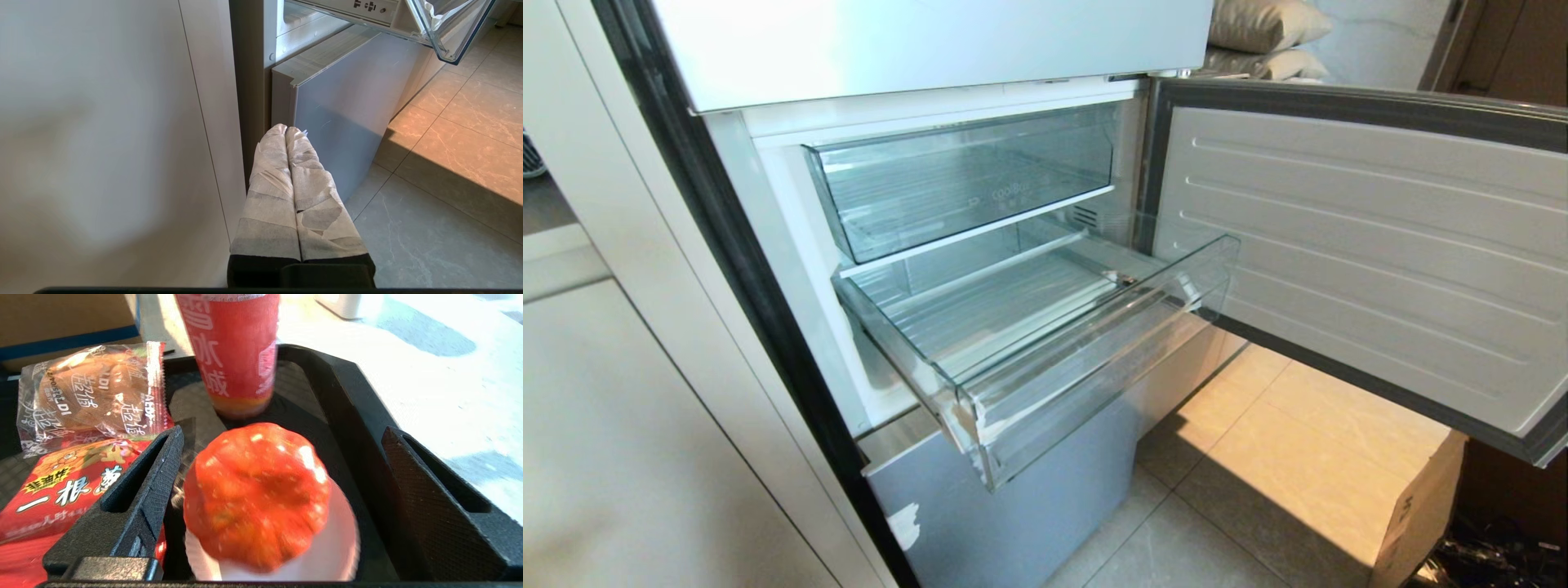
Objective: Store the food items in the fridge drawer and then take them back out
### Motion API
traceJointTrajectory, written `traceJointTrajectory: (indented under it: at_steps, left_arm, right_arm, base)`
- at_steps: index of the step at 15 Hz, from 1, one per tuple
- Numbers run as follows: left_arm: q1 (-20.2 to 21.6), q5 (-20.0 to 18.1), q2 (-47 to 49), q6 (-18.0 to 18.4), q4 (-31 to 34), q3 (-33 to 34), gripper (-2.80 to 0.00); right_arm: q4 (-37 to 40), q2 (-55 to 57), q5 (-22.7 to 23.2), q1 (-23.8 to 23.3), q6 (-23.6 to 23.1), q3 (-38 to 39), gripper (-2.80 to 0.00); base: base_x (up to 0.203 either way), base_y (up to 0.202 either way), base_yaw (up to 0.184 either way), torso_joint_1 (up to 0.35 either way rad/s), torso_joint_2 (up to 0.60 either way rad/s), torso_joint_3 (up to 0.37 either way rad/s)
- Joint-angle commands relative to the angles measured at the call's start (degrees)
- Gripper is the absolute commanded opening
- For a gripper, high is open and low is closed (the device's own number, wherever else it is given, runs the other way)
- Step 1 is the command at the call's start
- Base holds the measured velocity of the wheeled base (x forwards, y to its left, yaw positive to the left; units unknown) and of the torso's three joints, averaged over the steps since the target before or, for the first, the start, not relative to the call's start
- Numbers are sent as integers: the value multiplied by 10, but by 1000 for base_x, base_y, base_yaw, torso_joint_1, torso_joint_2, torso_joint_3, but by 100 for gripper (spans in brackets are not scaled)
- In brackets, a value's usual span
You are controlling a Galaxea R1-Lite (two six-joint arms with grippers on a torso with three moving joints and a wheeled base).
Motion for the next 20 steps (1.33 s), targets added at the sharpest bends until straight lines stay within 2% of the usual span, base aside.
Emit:
traceJointTrajectory:
  at_steps: [1, 6, 20]
  left_arm:
    - [0, 1, 0, 0, 0, 0, -280]
    - [0, 1, 0, 0, 0, 0, -280]
    - [0, 1, 1, 0, 0, 0, -280]
  right_arm:
    - [-23, 26, 8, 2, 0, -6, 0]
    - [-24, 32, 35, 2, 0, 0, 0]
    - [-24, 43, 36, 9, 3, 7, 0]
  base:
    - [0, 0, 0, 0, 0, 0]
    - [0, 0, 0, 0, 0, 0]
    - [0, 0, 0, 0, 0, 0]
